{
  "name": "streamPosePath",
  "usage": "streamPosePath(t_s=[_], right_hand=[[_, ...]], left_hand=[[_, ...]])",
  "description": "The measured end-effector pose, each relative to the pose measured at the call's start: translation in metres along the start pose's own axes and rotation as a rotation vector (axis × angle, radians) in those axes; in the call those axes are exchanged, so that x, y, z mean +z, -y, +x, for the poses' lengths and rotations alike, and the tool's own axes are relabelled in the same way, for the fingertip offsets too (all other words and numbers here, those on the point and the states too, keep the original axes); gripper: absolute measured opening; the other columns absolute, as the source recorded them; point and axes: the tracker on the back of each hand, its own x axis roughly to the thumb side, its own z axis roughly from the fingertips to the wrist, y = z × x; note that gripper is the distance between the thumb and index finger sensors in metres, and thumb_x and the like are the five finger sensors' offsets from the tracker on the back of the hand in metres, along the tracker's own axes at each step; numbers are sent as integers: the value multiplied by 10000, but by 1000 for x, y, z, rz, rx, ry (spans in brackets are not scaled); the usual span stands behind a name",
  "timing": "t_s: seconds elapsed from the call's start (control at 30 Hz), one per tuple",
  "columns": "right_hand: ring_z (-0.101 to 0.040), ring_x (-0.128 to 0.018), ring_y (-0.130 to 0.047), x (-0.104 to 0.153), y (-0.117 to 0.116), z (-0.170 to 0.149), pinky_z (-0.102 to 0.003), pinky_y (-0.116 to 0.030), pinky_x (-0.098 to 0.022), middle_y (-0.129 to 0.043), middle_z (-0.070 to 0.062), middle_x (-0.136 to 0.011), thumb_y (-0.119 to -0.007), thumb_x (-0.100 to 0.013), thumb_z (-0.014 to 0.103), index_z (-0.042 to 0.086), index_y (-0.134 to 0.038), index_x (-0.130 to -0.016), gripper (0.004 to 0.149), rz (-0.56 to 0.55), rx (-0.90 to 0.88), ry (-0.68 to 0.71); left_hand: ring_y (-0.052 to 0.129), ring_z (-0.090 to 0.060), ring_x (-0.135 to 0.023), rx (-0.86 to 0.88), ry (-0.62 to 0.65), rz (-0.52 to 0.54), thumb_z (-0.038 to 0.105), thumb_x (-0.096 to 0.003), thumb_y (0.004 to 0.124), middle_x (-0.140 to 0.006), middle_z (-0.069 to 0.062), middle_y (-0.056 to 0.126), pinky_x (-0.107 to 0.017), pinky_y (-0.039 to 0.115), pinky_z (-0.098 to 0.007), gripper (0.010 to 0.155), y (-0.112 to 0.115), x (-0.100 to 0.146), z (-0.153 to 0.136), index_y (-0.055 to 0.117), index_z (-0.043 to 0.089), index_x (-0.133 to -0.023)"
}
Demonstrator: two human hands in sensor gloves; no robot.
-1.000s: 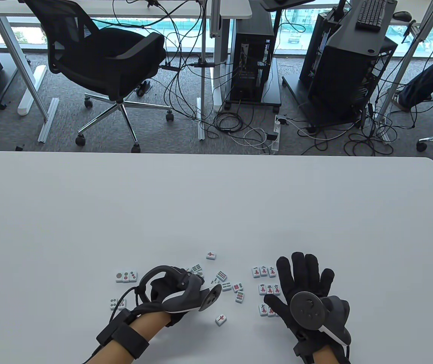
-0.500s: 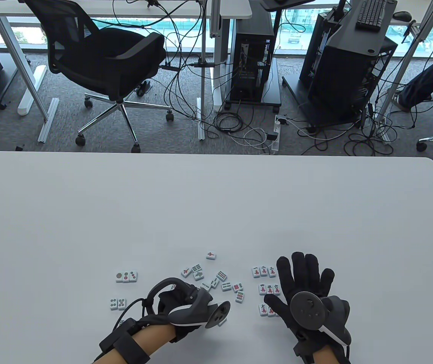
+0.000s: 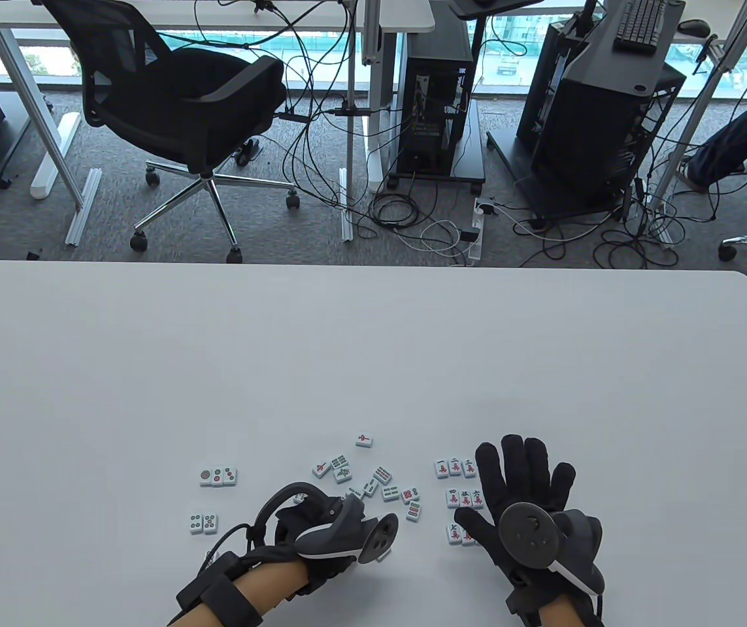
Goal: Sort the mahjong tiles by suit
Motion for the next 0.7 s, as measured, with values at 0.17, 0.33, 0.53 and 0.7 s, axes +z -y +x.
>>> streamPosePath(t_s=[0.17,0.33,0.53,0.7], right_hand=[[-420,-1010,1,0,0,0,-735,-106,-666,-48,-119,-1143,-577,-451,647,309,-121,-1074,843,-5,-5,-1],[-419,-1010,0,0,0,-1,-735,-107,-666,-48,-118,-1143,-576,-452,647,310,-120,-1074,841,-3,-3,-4],[-421,-1010,-4,0,-1,0,-736,-111,-665,-51,-120,-1143,-575,-452,648,308,-123,-1074,841,2,7,-3],[-423,-1009,-5,0,-1,0,-736,-114,-665,-54,-121,-1143,-576,-452,648,306,-123,-1075,843,8,15,-3]], left_hand=[[900,-36,-26,129,-4,21,533,-287,909,-308,168,985,-144,840,-303,612,-10,10,-25,867,161,-771],[906,-44,-43,103,-70,94,520,-279,920,-317,165,988,-169,840,-307,609,-26,38,-83,862,185,-784],[917,-52,-59,132,-156,89,513,-275,924,-329,163,992,-179,844,-315,609,-16,77,-129,859,196,-791],[924,-51,-66,91,-200,21,515,-277,920,-339,164,994,-184,847,-314,607,9,107,-142,859,201,-793]])
